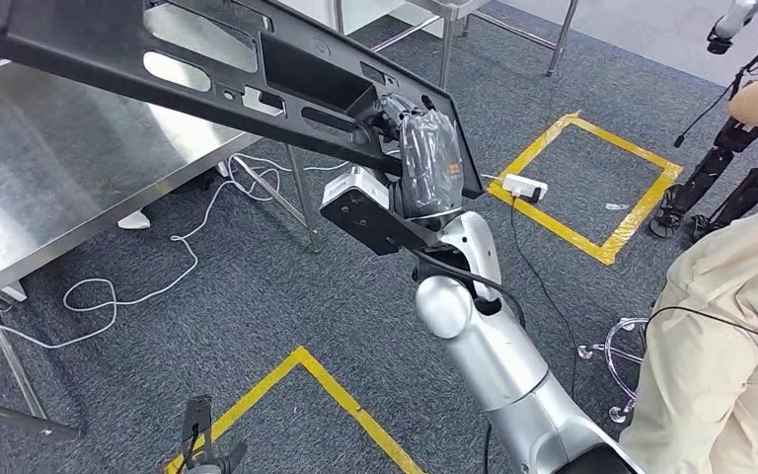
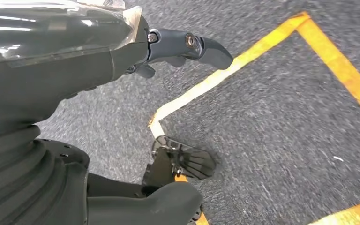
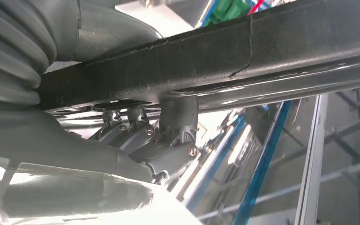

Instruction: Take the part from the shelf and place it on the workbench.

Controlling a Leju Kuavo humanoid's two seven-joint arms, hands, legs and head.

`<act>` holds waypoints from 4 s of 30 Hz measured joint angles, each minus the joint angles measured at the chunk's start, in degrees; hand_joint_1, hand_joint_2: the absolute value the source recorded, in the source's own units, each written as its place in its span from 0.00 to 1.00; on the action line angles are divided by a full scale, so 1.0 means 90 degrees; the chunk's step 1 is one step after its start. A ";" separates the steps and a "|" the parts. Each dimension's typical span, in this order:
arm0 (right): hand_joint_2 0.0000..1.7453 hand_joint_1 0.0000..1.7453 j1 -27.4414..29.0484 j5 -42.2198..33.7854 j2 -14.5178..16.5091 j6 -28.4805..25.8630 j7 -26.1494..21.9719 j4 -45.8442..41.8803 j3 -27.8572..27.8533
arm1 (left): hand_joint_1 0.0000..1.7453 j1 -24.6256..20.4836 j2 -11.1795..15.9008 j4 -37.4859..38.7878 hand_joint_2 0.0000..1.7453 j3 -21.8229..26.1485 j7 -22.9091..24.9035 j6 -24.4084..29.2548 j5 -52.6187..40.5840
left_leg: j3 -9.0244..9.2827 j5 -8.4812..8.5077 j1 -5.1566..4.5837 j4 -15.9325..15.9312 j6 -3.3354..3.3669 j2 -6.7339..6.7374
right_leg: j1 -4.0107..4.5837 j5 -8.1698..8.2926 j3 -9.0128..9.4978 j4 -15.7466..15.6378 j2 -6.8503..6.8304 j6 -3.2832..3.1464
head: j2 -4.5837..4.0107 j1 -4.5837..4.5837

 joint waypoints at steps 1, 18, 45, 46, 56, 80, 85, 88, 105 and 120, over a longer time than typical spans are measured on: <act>1.00 0.99 -0.0020 0.0102 -0.0021 0.0106 0.0070 0.0007 0.0004 | 0.00 0.0001 0.0007 0.0000 1.00 0.0000 0.0008 -0.0001 0.0011 | -0.0194 -0.0173 -0.0002 0.0421 -0.0010 0.0159 | 0.0018 0.0002 0.0001 -0.0010 -0.0112 -0.0059 | 0.0000 -0.0017; 1.00 0.99 -0.0721 0.0943 -0.0101 0.0633 0.0313 0.0845 0.0157 | 0.00 -0.0016 -0.0032 -0.0015 1.00 0.0066 -0.0454 0.0036 0.0331 | 0.0472 0.0380 -0.0054 -0.0811 0.0335 -0.0019 | 0.0008 -0.0530 -0.0681 0.1424 -0.0065 0.0193 | 0.0000 0.0011; 1.00 0.99 -0.1292 0.1261 -0.0016 0.0325 0.0400 0.1732 0.0049 | 0.00 0.0149 -0.0163 -0.0101 1.00 0.0279 -0.0764 0.0378 0.0472 | 0.0376 0.0411 -0.0108 -0.0775 0.0364 0.0227 | 0.0115 -0.0716 -0.0604 0.1391 -0.0130 -0.0001 | 0.0000 -0.0044; 1.00 0.99 -0.1278 0.1274 -0.0033 0.0326 0.0420 0.1733 0.0041 | 0.00 0.0150 -0.0168 -0.0101 1.00 0.0279 -0.0753 0.0389 0.0462 | 0.0374 0.0413 -0.0107 -0.0774 0.0367 0.0156 | 0.0104 -0.0810 -0.0780 0.1733 -0.0105 0.0016 | 0.0000 -0.0035; 1.00 0.99 -0.1278 0.1289 -0.0036 0.0329 0.0448 0.1701 -0.0013 | 0.00 0.0167 -0.0157 -0.0110 1.00 0.0282 -0.0593 0.0462 0.0452 | 0.0270 0.0436 -0.0077 -0.0713 0.0142 -0.0305 | -0.0001 -0.0023 -0.0029 0.0061 0.0100 0.0064 | 0.0000 -0.0051; 1.00 0.99 -0.1330 0.1143 0.0265 0.0406 0.0281 0.1678 -0.0109 | 0.00 0.0223 -0.0073 -0.0165 1.00 0.0393 -0.0588 0.0402 0.0711 | 0.0407 0.0404 -0.0137 -0.0794 0.0403 -0.0072 | 0.0030 -0.0437 -0.0562 0.1153 -0.0022 0.0173 | 0.0000 -0.0101; 1.00 0.99 -0.1348 0.1184 0.0303 0.0424 0.0200 0.1698 -0.0117 | 0.00 0.0243 -0.0063 -0.0165 1.00 0.0424 -0.0624 0.0408 0.0730 | 0.0330 0.0380 -0.0116 -0.0723 0.0230 -0.0302 | 0.0002 -0.0035 -0.0049 0.0070 0.0128 0.0143 | 0.0000 -0.0116; 1.00 0.99 -0.1371 0.1223 0.0374 0.0433 0.0181 0.1701 -0.0122 | 0.00 0.0257 -0.0025 -0.0169 1.00 0.0441 -0.0644 0.0416 0.0775 | 0.0222 0.0241 -0.0093 -0.0525 0.0122 -0.0105 | -0.0039 0.0003 -0.0031 0.0034 0.0027 -0.0004 | 0.0000 -0.0147; 1.00 0.99 -0.1395 0.1396 0.0481 0.0269 0.0070 0.1757 -0.0170 | 0.00 0.0240 0.0018 -0.0174 1.00 0.0481 -0.0724 0.0416 0.0903 | 0.0385 0.0405 -0.0111 -0.0809 0.0321 0.0311 | 0.0084 -0.0515 -0.0267 0.0782 -0.0193 0.0050 | 0.0001 -0.0136; 1.00 0.99 -0.0921 0.0863 0.0307 -0.0449 -0.0594 0.1631 -0.0594 | 0.00 0.0431 0.0146 -0.0201 1.00 0.0747 -0.1214 0.0115 0.1299 | 0.0390 0.0342 -0.0121 -0.0760 0.0281 -0.0003 | 0.0091 0.0054 -0.0068 -0.0025 0.0019 0.0090 | 0.0000 -0.0134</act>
